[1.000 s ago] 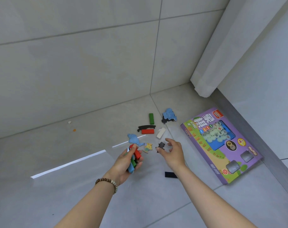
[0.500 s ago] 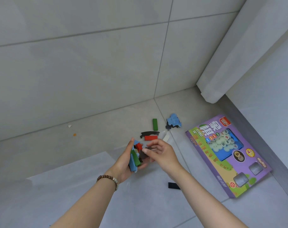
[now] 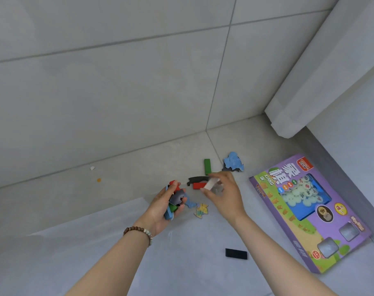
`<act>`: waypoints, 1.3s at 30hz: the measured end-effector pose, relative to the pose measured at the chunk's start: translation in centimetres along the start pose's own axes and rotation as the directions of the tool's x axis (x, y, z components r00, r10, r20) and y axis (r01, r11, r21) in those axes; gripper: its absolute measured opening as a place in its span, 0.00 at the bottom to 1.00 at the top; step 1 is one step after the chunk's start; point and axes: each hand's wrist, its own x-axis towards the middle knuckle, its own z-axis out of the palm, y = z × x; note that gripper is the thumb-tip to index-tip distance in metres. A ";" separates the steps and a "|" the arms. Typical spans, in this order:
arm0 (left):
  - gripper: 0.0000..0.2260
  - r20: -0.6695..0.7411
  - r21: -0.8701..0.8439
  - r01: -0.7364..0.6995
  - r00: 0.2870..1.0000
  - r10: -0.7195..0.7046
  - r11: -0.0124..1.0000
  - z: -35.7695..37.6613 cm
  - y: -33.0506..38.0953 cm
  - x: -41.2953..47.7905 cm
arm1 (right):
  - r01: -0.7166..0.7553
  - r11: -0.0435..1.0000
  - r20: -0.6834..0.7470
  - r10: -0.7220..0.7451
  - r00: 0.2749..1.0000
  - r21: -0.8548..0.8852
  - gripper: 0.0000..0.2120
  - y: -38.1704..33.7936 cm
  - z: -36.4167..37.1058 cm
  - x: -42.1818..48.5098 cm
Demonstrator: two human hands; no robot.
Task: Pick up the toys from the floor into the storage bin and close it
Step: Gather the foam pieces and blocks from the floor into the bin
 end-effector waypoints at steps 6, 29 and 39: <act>0.10 -0.024 -0.023 -0.004 1.000 0.003 1.000 -0.6 0.6 0.2 | 0.063 0.966 0.056 -0.050 0.997 -0.252 0.16 -0.4 1.3 1.0; 0.10 -0.036 -0.065 0.006 0.999 -0.008 0.998 -1.4 0.5 -0.5 | 0.021 0.996 0.059 -0.016 0.998 -0.084 0.18 0.1 1.2 0.2; 0.13 -0.064 -0.084 -0.016 0.998 0.011 0.996 -1.0 2.7 -0.2 | -0.292 0.907 -0.135 0.262 0.956 -0.302 0.15 -2.9 2.5 6.5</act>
